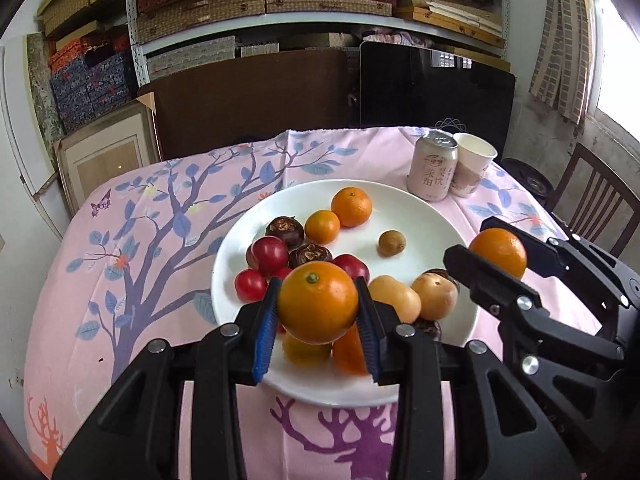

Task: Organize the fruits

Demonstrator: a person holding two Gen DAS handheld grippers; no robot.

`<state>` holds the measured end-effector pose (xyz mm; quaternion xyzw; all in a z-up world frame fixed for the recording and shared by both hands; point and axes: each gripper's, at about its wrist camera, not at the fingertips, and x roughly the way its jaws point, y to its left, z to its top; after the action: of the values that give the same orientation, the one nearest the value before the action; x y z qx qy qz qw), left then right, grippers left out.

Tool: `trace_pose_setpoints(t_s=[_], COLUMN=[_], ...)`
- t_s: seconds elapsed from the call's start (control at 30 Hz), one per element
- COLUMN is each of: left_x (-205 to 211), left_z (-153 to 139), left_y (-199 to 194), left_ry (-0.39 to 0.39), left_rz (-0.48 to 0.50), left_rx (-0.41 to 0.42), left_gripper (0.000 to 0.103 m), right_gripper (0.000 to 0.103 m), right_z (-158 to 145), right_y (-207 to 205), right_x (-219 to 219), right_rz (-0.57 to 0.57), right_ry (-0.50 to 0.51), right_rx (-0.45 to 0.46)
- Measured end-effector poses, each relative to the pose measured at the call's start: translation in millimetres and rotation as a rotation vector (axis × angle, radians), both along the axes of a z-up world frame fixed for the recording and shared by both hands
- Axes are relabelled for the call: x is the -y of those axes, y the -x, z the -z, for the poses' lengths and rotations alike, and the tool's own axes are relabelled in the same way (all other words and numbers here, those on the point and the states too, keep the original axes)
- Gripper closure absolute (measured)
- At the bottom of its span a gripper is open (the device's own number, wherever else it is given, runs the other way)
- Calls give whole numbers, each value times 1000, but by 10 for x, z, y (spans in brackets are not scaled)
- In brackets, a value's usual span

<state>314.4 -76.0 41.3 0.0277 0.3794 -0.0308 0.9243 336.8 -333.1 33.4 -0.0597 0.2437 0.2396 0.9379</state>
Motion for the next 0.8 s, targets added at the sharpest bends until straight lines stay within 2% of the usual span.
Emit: trace_pose_setpoints(t_s=[0.17,0.2,0.23,0.3,0.33,0.4,0.47,0.6,0.8], left_x=[-107,-119,-152,-231,-265,-295,-306,-286,-202], left_z=[272,306,331,339,324,297,274,253,291], left_y=[-374,-409,-435,-431,-397,-330,-230,99,809], left_ry=[-4,-9,-2,-12,-9,-5,-2,11,29], left_rz=[-44,-53,-73,-138,-155,-160,-167,-180,-159], left_rx=[-63,-72,-83,-72,-51,-45,-50,-58,-77], left_gripper=[68,66,61,24,19,16,12,12,12], right_gripper=[65,58,45,42,41,41,36,29,14], right_z=[194,228,251,265,279,267,239,185,227], right_y=[-333,-374,-404,-384,-385,-349,-269,1,612], right_x=[-140,-181,-197,-161,-132,-57,30,204,363], right_rz=[5,-4,9,44,37,52,59,83,140], right_ry=[45,58,81,85,68,45,19,-14,42], right_rx=[-76,-89,-88,-63,-79,-102,-127,-172,-188])
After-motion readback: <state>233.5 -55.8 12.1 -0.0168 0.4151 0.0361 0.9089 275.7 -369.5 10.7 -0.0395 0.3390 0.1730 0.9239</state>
